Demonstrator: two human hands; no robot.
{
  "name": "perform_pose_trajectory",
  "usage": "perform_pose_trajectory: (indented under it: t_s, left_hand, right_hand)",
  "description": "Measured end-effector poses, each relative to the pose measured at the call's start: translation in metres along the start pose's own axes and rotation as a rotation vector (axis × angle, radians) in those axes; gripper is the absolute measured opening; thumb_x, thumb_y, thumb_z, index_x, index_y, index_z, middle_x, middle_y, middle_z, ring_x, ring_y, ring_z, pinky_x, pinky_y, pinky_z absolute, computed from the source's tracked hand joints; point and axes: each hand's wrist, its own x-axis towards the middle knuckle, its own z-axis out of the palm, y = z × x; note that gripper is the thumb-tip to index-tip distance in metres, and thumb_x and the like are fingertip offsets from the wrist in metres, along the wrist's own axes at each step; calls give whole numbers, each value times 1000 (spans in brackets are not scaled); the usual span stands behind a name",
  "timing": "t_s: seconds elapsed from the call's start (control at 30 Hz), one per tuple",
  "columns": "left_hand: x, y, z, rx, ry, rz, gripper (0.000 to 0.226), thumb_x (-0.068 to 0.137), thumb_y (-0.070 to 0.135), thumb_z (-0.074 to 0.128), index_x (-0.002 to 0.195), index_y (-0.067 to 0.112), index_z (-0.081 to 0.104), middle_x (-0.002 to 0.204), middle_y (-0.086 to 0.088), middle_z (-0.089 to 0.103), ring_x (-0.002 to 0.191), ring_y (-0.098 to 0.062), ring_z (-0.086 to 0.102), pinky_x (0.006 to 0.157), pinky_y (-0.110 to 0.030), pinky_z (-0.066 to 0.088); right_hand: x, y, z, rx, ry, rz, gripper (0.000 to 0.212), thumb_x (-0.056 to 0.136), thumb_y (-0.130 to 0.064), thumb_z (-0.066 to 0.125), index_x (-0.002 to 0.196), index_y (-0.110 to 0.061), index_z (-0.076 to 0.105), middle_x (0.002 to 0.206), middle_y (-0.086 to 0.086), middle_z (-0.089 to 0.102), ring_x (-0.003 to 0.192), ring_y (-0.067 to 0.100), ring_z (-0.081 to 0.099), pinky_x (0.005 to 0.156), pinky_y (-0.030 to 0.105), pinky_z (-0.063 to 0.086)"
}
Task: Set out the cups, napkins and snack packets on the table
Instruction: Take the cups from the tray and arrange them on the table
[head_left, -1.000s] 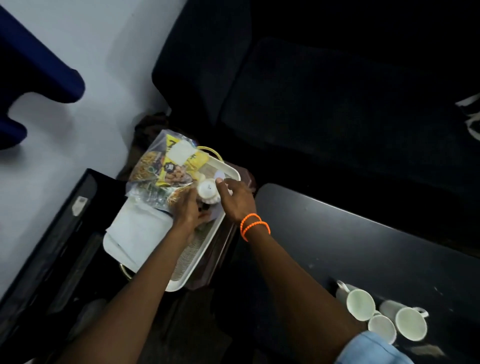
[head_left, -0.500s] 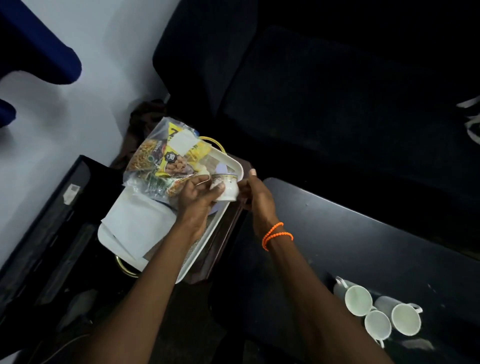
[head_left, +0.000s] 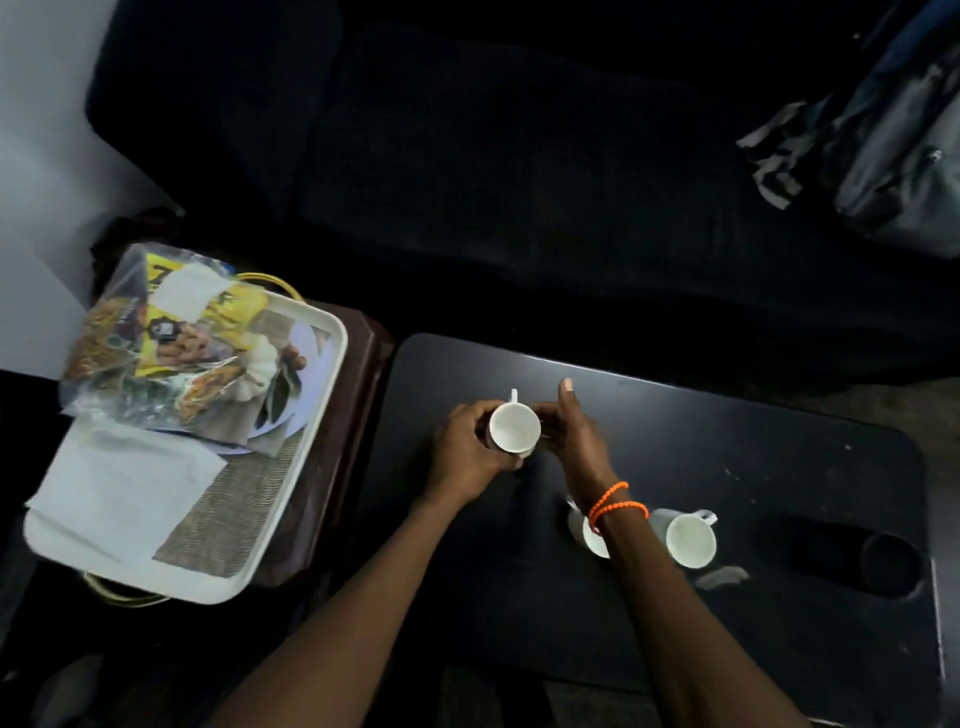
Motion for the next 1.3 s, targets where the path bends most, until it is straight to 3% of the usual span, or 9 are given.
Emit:
perform_pose_trajectory:
  t_s: [0.23, 0.43, 0.63, 0.77, 0.83, 0.93, 1.1, 1.2, 1.3]
  left_hand:
    - [5, 14, 88, 150, -131, 152, 80, 52, 9, 96, 127, 24, 72, 99, 2, 62, 96, -20, 66, 88, -31, 56]
    - [10, 19, 126, 277, -258, 241, 74, 63, -3, 88, 132, 15, 68, 103, -11, 64, 97, -27, 63, 90, -34, 54]
    - [8, 23, 140, 349, -361, 227, 70, 75, -6, 80, 138, 17, 63, 112, -8, 59, 103, -20, 60, 90, -15, 41]
    - [5, 27, 140, 355, -381, 226, 58, 77, -5, 70, 132, 14, 67, 116, -10, 63, 110, -25, 62, 96, -26, 47]
    - [1, 27, 139, 311, -323, 236, 52, 74, 0, 62, 125, 9, 71, 115, -12, 66, 108, -28, 64, 98, -35, 52]
    - [-11, 19, 137, 258, -119, 153, 57, 77, -15, 51, 125, 7, 72, 118, -12, 64, 108, -28, 65, 99, -39, 54]
    - [-54, 1, 140, 43, 189, -16, 44, 86, -8, 61, 125, 11, 70, 117, -3, 60, 101, -19, 64, 89, -29, 59]
    - [-85, -8, 150, -48, 302, -110, 36, 88, -3, 66, 121, 9, 71, 115, -9, 62, 94, -18, 64, 78, 0, 45]
    - [-117, -10, 162, -73, 305, -95, 30, 89, -1, 67, 117, 12, 70, 113, -2, 58, 96, -22, 66, 78, -6, 48]
  right_hand:
    - [6, 26, -89, 15, 166, 7, 71, 93, -72, 45, 86, -12, 81, 96, 9, 81, 96, 23, 77, 96, 45, 57]
    - [2, 43, -124, -75, 273, 80, 73, 82, -85, 45, 84, -23, 82, 92, 2, 81, 96, 24, 76, 97, 50, 56]
    - [-4, 46, -141, -333, 382, 33, 80, 88, -83, 32, 82, -16, 76, 75, -5, 73, 83, 21, 68, 79, 38, 50]
    - [-9, 47, -150, -419, 399, -35, 74, 95, -73, 37, 65, -11, 65, 55, -4, 62, 61, 14, 54, 62, 32, 44]
    - [-13, 48, -153, -441, 419, -83, 65, 98, -68, 42, 64, -17, 65, 49, -7, 57, 53, 6, 48, 56, 28, 41]
    - [-22, 54, -162, -403, 531, -154, 55, 100, -54, 52, 61, -16, 57, 47, -7, 47, 47, 5, 39, 50, 25, 34]
    - [-44, 71, -184, -436, 678, -114, 12, 93, -13, 62, 90, -13, 73, 82, 1, 67, 77, 18, 63, 80, 34, 55]
    - [-56, 83, -193, -468, 673, -128, 21, 88, -2, 61, 104, -7, 74, 100, 7, 71, 92, 25, 67, 89, 41, 57]
    - [-64, 89, -202, -518, 665, -143, 30, 84, 5, 61, 110, -4, 73, 111, 14, 72, 104, 33, 67, 95, 45, 55]
